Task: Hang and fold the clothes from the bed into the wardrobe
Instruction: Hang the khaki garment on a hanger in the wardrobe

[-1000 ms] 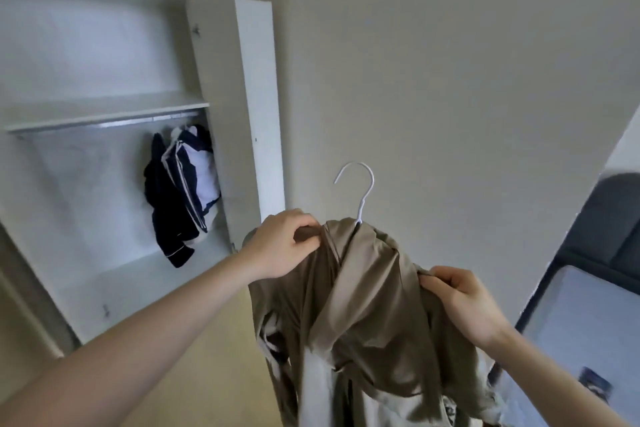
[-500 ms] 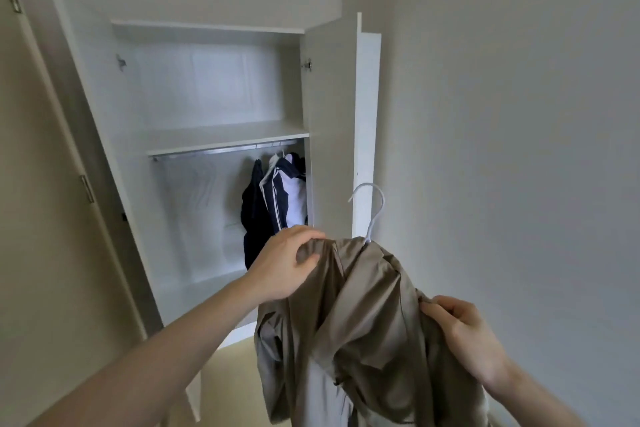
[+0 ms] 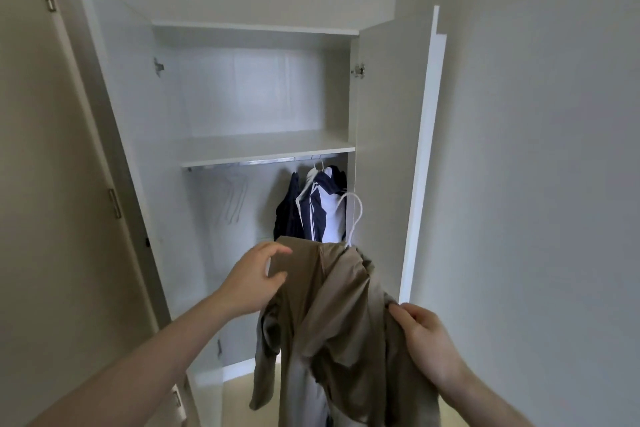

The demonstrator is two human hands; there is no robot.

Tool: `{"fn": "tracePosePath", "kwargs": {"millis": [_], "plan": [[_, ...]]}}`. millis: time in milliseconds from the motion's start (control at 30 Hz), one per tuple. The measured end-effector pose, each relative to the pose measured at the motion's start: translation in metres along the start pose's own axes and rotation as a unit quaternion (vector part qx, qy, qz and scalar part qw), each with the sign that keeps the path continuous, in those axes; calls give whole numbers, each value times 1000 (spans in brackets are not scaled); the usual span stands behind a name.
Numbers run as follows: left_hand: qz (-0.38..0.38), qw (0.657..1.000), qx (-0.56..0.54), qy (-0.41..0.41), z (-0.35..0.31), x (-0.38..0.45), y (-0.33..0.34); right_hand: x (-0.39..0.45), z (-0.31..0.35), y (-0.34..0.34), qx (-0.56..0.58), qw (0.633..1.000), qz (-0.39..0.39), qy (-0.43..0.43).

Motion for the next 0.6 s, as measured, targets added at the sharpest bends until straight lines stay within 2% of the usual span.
{"fn": "tracePosePath", "kwargs": {"millis": [267,600], "plan": [[-20,999,10,-43,59,96,-10,136,22,42,11,998,66,1],[-63,988,31,-134,128,204,-43,311,36,92,65,987,141,46]]}}
Point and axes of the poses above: each hand's wrist, its own x-axis towards the middle knuckle, its own y-axis out of the palm, z = x × y, the point moved 4 cm from there along x, towards the middle knuckle, and after that the axes turned 7 degrees about z, right-handed, at the moved point
